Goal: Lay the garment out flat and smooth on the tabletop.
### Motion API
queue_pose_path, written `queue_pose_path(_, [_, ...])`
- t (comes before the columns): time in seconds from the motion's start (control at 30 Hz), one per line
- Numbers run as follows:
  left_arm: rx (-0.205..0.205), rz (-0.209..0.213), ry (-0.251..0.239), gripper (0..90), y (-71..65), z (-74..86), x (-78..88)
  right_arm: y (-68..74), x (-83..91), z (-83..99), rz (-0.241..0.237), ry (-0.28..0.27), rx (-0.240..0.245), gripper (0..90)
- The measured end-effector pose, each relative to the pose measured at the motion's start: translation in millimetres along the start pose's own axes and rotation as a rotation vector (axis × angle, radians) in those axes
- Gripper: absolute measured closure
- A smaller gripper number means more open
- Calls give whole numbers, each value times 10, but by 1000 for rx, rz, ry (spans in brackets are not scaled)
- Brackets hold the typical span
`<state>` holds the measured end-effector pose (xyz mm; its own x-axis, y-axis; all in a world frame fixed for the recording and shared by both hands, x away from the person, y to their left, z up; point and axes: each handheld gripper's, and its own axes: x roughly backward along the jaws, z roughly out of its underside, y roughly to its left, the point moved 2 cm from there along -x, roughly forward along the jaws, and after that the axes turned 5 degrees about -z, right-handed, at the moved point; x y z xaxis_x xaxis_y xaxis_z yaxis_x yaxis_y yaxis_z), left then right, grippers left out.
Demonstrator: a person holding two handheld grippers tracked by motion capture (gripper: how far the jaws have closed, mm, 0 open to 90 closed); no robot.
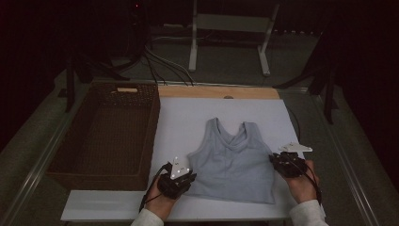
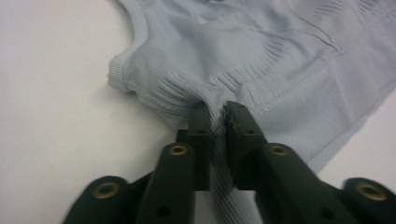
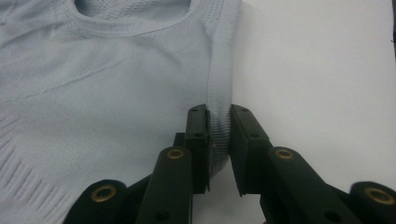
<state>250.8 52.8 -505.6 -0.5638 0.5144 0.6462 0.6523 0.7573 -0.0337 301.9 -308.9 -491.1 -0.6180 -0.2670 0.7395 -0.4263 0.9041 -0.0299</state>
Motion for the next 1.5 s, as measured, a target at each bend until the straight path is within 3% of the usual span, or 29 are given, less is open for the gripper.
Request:
queue_pose_path(0.03, [6,8,-17,704,-10,-11,5,1,-1,3,2,0,-2,763])
queue_pose_path(0.17, [-11,4,-76,560,-62,-77,27,27,37,18,2,-8,-11,557])
queue_pose_path(0.23, [-16,0,-100,520,-89,-125,35,54,88,30,1,-25,-18,455])
queue_pose_path(0.37, [-23,28,-110,487,-122,-189,14,106,162,65,-7,-46,-19,365])
queue_pose_path(0.47, [-49,35,-90,475,-172,-219,-78,154,221,108,-17,-56,-18,349])
queue_pose_path(0.73, [-73,57,-15,403,-251,-241,-348,252,280,257,-63,-39,-12,375])
queue_pose_path(0.9, [-95,56,19,366,-280,-205,-405,270,266,328,-110,-30,-40,434])
queue_pose_path(1.03, [-102,66,49,484,-277,-179,-427,277,224,349,-138,-13,-47,510])
queue_pose_path(1.13, [-109,36,69,670,-275,-162,-450,282,198,352,-180,0,-64,686])
queue_pose_path(1.23, [-108,33,80,804,-251,-160,-440,295,204,349,-177,10,-54,831])
queue_pose_path(1.3, [-103,44,75,878,-244,-164,-425,306,220,347,-181,12,-51,854])
queue_pose_path(1.5, [-95,73,70,896,-222,-151,-295,347,288,360,-189,8,-40,858])
